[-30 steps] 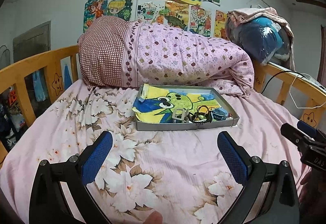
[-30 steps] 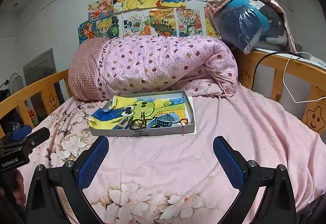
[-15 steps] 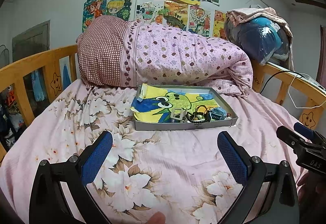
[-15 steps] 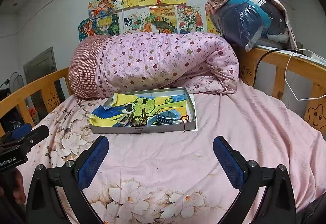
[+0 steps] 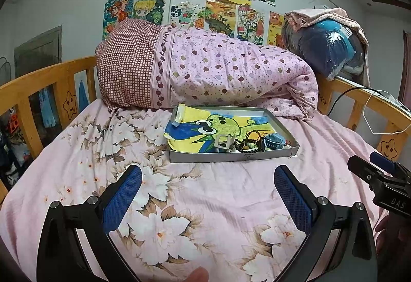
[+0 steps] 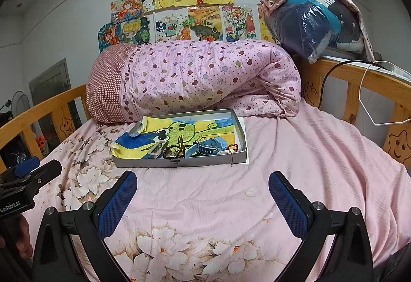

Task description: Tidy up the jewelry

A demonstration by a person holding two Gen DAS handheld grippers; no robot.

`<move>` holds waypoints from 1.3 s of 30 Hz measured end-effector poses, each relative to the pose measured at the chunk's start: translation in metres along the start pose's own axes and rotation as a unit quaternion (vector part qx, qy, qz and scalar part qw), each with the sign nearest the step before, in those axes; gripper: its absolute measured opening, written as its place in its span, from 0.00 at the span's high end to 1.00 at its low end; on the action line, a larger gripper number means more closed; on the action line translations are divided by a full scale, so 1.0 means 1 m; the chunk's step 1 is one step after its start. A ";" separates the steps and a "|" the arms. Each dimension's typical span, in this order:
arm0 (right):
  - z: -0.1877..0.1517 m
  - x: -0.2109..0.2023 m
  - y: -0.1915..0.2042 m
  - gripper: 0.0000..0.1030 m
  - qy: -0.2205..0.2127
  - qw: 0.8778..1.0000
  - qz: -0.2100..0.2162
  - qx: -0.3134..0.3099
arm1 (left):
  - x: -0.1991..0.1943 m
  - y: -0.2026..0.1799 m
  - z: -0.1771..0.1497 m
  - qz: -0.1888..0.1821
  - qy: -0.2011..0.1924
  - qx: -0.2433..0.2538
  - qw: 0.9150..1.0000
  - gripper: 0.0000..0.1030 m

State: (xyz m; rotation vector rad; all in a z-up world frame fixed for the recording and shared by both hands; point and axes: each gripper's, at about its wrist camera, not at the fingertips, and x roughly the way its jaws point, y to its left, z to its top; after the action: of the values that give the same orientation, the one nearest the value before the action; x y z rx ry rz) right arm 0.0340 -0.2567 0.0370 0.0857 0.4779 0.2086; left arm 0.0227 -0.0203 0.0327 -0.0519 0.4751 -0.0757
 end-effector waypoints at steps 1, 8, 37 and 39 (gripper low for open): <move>0.000 0.000 0.000 0.00 0.000 1.000 0.000 0.000 | 0.000 0.000 0.000 0.000 0.000 0.000 1.000 0.02; 0.000 0.000 0.000 0.00 -0.001 1.000 0.000 0.000 | 0.000 0.000 0.000 0.000 0.000 0.000 1.000 0.02; -0.002 0.000 0.002 0.00 0.002 1.000 -0.001 0.001 | -0.001 -0.002 0.000 -0.001 -0.001 0.001 1.000 0.02; -0.002 0.000 0.002 0.00 0.003 1.000 -0.001 0.001 | -0.001 -0.002 0.000 -0.001 -0.001 0.001 1.000 0.02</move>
State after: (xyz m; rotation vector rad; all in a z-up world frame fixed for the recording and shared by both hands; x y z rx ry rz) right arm 0.0328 -0.2544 0.0352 0.0859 0.4834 0.2061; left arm 0.0219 -0.0223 0.0328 -0.0499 0.4734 -0.0778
